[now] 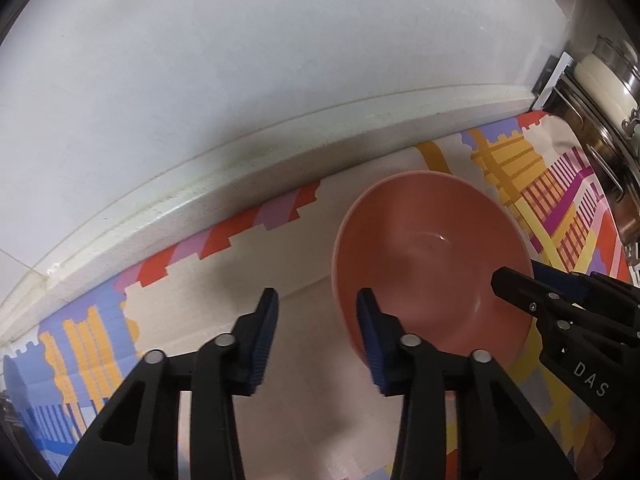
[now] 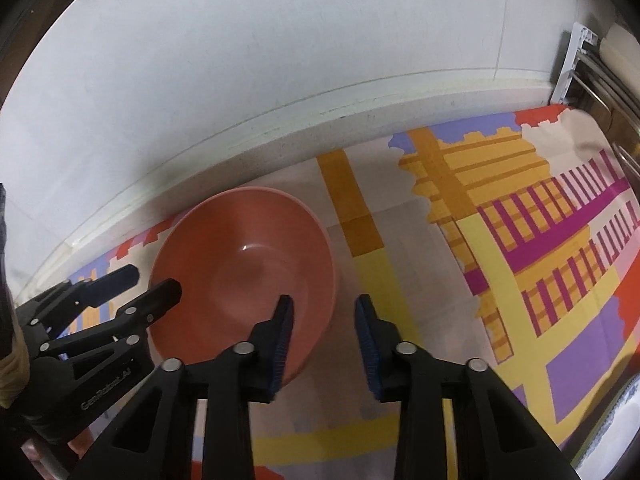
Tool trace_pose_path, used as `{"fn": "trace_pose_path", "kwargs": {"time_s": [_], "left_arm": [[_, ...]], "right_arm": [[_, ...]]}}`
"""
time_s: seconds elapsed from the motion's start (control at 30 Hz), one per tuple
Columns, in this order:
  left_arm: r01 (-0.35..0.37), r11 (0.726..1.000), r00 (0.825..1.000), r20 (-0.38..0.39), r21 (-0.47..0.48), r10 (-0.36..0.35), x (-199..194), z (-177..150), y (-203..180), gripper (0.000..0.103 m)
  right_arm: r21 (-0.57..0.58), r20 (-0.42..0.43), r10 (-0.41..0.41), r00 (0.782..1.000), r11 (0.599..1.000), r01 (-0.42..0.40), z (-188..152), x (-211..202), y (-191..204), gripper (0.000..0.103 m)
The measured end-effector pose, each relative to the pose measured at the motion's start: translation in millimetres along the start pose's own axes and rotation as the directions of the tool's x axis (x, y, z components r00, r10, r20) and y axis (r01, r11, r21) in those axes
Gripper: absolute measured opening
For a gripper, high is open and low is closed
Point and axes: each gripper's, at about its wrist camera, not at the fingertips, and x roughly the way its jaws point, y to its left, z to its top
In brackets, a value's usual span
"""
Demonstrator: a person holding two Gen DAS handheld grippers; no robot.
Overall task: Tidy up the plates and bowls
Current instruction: 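Close the right gripper on the pink bowl's rim, then lift the pink bowl with the right gripper and carry it over the red bowl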
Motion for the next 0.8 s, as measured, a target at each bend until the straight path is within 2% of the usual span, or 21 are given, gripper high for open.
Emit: {"fn": "trace_pose_path", "kwargs": {"time_s": [0.13, 0.23, 0.43, 0.8], "left_arm": [[0.019, 1.0, 1.0, -0.017, -0.002, -0.019, 4, 1, -2, 0.024], [0.039, 0.999, 0.999, -0.02, 0.0, -0.039, 4, 1, -4, 0.013], [0.023, 1.0, 1.0, -0.008, -0.012, -0.023, 2, 1, -5, 0.011], [-0.009, 0.999, 0.999, 0.034, -0.036, 0.01, -34, -10, 1, 0.01]], "right_arm": [[-0.008, -0.006, 0.006, 1.0, 1.0, -0.006, 0, 4, 2, 0.019], [0.003, -0.004, 0.013, 1.0, 1.0, -0.013, 0, 4, 1, 0.016], [0.022, -0.014, 0.03, 0.999, 0.999, -0.03, 0, 6, -1, 0.015], [0.009, -0.01, 0.062, 0.998, 0.998, -0.062, -6, -12, 10, 0.014]]}}
